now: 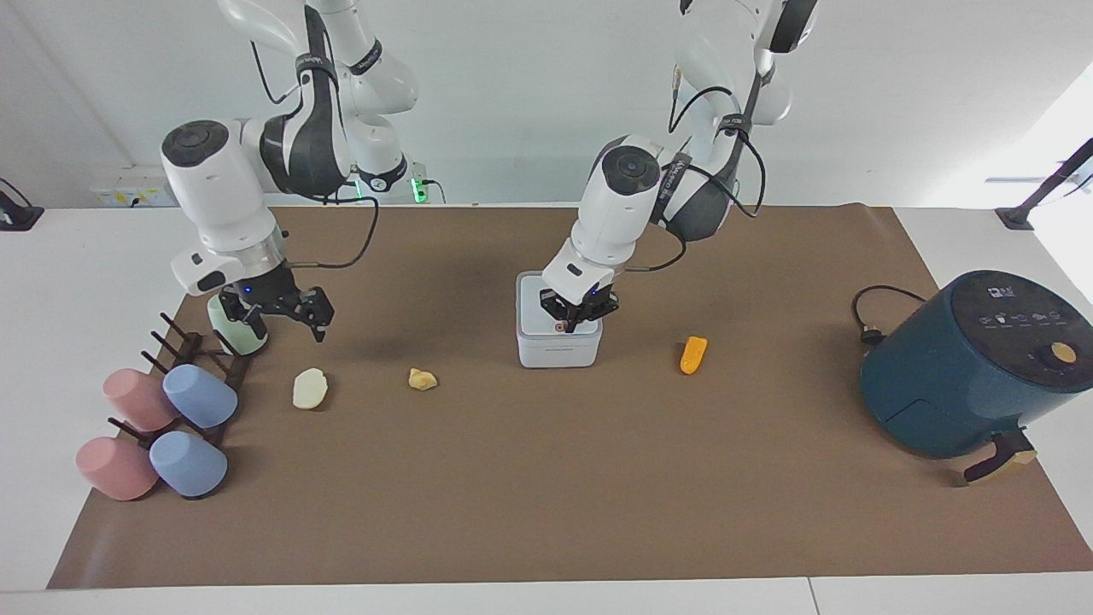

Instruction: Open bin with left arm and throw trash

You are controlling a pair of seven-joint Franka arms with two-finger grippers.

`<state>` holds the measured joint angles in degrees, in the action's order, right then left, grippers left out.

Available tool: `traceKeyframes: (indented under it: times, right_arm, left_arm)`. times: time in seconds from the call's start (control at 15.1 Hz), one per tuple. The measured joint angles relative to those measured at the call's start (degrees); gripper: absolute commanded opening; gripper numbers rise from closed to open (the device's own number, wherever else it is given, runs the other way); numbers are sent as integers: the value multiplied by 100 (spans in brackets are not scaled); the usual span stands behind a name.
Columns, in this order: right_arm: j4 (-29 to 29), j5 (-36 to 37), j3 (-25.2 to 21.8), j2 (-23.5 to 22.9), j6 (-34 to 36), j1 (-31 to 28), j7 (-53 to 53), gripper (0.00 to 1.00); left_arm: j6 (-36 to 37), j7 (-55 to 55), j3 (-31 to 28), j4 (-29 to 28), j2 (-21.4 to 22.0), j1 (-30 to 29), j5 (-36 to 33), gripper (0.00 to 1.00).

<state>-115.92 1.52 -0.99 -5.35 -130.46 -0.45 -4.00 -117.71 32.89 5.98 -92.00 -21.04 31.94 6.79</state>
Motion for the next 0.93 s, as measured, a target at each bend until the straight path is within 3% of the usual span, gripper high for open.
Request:
traceKeyframes:
  times: [0.2,0.4,0.6,0.93]
  right_arm:
    - [-353,0,-3,-370,-1056,-1,22,100]
    - [-475,-2,-6,-743,-1611,-54,575,100]
    - [-480,-3,-14,-1048,-1850,-267,1157,100]
    - [-485,-3,44,-1101,-1853,-243,1253,100]
  left_arm:
    - [-2,1,21,-13,1,19,0,0]
    - [-46,10,29,-18,1,76,0,0]
    - [-103,15,34,-91,1,82,0,0]
    - [-307,15,32,-243,40,136,-27,0]
